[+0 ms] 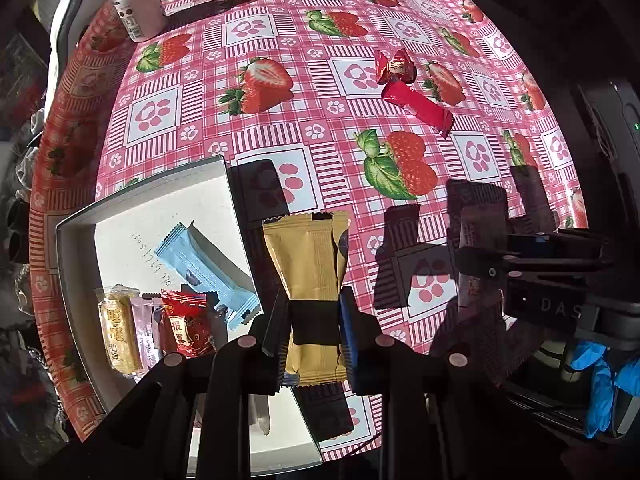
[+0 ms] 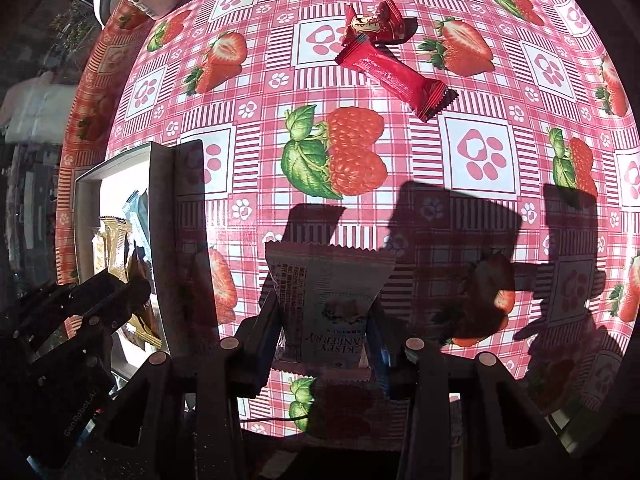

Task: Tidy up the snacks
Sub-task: 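Carry gold bar with left tool while right tool carries Cranberry packet over box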

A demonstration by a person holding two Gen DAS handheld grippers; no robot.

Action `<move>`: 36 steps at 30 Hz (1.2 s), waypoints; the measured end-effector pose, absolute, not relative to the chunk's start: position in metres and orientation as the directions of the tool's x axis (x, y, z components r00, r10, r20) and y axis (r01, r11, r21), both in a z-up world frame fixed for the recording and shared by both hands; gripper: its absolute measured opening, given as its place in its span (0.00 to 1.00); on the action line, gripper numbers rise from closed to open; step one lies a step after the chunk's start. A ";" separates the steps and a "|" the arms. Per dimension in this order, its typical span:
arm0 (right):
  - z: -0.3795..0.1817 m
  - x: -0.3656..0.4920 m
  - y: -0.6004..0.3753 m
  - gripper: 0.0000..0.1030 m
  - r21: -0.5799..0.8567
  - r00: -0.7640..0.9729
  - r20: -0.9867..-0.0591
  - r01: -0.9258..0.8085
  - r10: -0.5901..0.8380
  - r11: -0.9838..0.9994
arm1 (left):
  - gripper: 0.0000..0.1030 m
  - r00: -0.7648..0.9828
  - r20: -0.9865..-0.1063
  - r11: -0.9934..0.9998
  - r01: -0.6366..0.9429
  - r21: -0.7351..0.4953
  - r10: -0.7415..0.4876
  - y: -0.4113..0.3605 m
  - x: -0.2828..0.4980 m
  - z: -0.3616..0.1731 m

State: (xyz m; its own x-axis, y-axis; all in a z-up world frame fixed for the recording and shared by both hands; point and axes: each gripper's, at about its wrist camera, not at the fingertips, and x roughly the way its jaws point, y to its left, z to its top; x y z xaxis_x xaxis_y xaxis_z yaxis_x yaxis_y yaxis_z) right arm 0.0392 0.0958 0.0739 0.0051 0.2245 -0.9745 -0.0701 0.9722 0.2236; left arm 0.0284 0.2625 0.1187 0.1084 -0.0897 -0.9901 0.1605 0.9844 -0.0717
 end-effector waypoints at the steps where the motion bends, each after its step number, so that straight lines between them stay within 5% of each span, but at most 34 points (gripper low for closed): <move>1: 0.075 0.039 0.098 0.41 0.223 0.007 -0.975 -0.075 0.224 0.972 | 0.24 0.108 -0.990 0.984 0.165 -0.073 -0.091 0.263 0.029 0.119; 36: 0.079 0.027 0.100 0.41 0.222 0.009 -0.975 -0.063 0.223 0.973 | 0.24 0.117 -0.989 0.971 0.228 -0.065 -0.094 0.247 0.026 0.123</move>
